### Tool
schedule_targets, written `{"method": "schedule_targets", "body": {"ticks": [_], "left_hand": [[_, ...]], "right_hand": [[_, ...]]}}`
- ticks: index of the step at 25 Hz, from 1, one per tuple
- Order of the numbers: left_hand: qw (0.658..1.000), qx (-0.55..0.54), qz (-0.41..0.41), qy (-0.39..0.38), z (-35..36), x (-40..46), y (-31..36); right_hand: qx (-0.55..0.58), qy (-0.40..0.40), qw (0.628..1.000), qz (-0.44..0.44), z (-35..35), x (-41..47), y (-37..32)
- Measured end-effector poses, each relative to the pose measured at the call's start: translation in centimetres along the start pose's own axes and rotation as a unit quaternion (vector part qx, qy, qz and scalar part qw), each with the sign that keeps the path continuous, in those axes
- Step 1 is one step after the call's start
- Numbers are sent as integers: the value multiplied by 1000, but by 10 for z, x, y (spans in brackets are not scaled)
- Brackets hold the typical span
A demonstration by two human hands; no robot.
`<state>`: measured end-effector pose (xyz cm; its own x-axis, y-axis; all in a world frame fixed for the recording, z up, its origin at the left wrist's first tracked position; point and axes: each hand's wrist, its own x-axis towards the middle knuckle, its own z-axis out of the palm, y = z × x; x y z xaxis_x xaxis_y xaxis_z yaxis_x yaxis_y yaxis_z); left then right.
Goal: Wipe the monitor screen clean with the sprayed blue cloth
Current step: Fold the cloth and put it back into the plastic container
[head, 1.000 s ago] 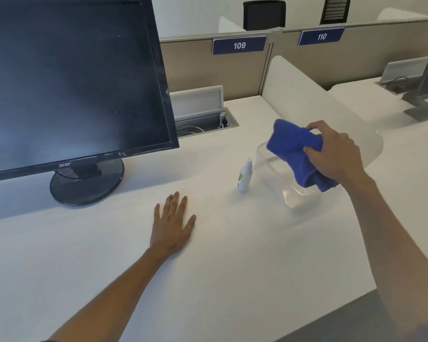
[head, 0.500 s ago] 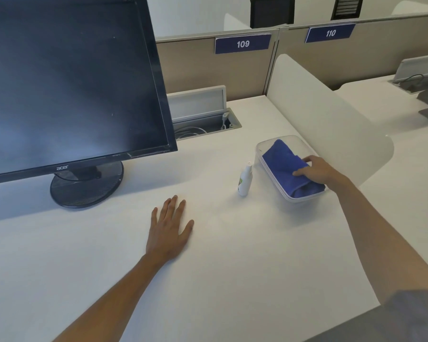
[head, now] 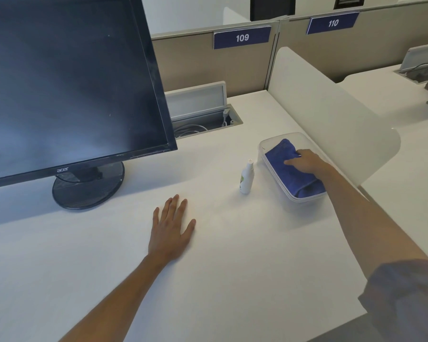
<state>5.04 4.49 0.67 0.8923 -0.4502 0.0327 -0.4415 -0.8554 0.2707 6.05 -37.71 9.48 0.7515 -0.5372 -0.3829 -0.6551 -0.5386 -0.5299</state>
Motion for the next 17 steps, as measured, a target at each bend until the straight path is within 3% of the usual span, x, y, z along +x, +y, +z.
{"method": "schedule_targets", "body": {"ticks": [3,5,8,10,13,15,17], "left_hand": [[1000,-5,-1,-1,1,1,-1],[1000,-8,-1,0,1,2,0],[1000,-2,-1,2,2,2,-2],[1000,-3,0,2,2,1,-2],[1000,-8,1,4,2,1,-1],[1000,-9,1,3,2,2,-1],[1000,-4,-1,3,2,1,-1]], "right_hand": [[197,-29,980,-10,4,0,3],[270,-70,960,13,6,-4,5],[175,-76,981,21,17,-11,5],[33,-9,999,-6,22,-14,2],[-145,144,978,-49,19,-25,-6],[-150,217,961,-84,15,-34,-8],[-143,168,973,-70,12,-42,-7]]}}
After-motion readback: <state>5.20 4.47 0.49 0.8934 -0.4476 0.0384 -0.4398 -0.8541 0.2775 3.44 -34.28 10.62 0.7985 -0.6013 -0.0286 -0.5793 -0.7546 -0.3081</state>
